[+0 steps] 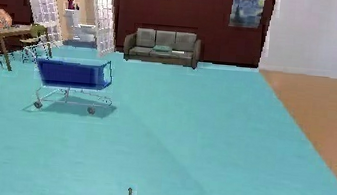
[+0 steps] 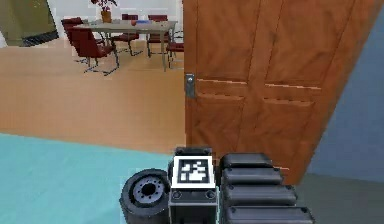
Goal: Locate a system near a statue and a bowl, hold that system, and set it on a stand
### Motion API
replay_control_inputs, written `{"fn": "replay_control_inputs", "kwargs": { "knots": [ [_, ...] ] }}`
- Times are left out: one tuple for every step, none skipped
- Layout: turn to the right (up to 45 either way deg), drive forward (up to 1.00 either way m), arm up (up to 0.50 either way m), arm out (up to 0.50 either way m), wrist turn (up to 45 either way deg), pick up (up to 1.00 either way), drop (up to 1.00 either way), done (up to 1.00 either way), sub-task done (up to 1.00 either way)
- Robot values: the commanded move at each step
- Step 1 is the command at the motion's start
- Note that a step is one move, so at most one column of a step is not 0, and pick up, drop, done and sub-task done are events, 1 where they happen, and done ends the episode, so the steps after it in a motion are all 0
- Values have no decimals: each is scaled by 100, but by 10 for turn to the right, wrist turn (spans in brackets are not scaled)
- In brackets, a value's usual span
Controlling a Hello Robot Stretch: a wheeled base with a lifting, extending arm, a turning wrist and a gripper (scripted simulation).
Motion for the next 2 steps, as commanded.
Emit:
{"fn": "replay_control_inputs", "kwargs": {
  "knots": [
    [0,40,0,0,0,0,0,0,0],
    [-60,0,0,0,0,0,0,0,0]
  ]
}}
